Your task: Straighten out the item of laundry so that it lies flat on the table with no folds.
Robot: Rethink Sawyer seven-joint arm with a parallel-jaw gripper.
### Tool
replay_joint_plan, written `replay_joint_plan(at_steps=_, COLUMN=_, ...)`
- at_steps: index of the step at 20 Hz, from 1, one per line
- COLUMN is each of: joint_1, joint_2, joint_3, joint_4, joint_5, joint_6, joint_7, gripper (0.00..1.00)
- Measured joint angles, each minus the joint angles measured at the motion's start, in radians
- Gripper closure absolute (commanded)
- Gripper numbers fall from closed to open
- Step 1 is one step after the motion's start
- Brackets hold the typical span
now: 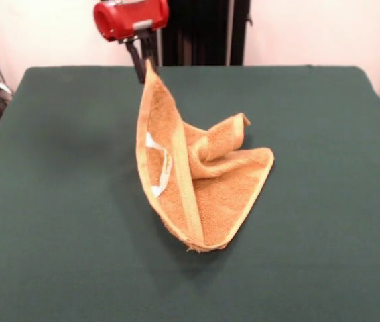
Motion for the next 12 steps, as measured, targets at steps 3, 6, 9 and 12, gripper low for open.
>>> replay_joint_plan(at_steps=3, joint_1=-0.046, joint_2=0.069, joint_3=0.026, joint_4=-0.038, joint_5=0.000, joint_6=0.058, joint_7=-0.002, gripper=1.00)
replay_joint_plan(at_steps=6, joint_1=-0.068, joint_2=0.115, joint_3=0.038, joint_4=-0.066, joint_5=0.000, joint_6=0.099, joint_7=-0.013, gripper=1.00)
replay_joint_plan(at_steps=9, joint_1=-0.091, joint_2=0.160, joint_3=0.055, joint_4=-0.092, joint_5=0.000, joint_6=0.142, joint_7=-0.041, gripper=1.00)
replay_joint_plan(at_steps=12, joint_1=-0.110, joint_2=0.194, joint_3=0.073, joint_4=-0.114, joint_5=0.000, joint_6=0.180, joint_7=-0.084, gripper=1.00)
